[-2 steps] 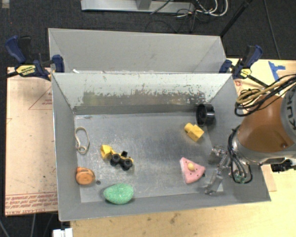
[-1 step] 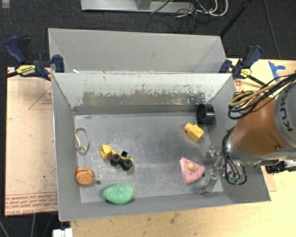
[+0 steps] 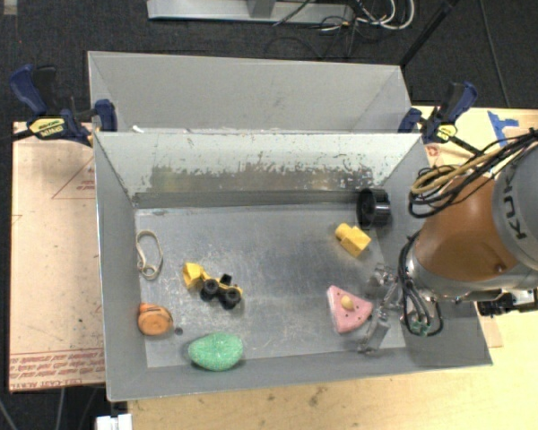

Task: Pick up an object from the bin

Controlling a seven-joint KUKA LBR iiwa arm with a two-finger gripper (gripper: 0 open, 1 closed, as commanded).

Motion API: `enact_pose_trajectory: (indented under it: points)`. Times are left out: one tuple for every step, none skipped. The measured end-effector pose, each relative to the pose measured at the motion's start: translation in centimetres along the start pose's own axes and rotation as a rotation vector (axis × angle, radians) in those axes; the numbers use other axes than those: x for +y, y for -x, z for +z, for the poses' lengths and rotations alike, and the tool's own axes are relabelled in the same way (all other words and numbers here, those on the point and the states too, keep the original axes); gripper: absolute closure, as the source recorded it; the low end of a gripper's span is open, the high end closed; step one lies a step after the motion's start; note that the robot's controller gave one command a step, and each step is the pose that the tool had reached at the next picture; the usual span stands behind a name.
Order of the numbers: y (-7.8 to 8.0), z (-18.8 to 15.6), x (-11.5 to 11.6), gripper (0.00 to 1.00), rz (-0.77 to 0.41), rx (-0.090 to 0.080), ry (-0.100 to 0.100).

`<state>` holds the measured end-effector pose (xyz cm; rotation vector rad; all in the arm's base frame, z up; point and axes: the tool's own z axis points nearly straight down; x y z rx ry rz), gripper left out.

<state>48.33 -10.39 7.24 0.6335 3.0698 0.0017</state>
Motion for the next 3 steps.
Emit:
enact_pose_trajectory:
  points:
    - [-1.9, 0.2, 4.2, 1.0, 0.196, 0.006, -0.001]
    - [-1.9, 0.2, 4.2, 1.0, 0.196, 0.005, -0.001]
    - [-0.9, -10.6, 5.3, 1.0, 0.19, 0.005, -0.003]
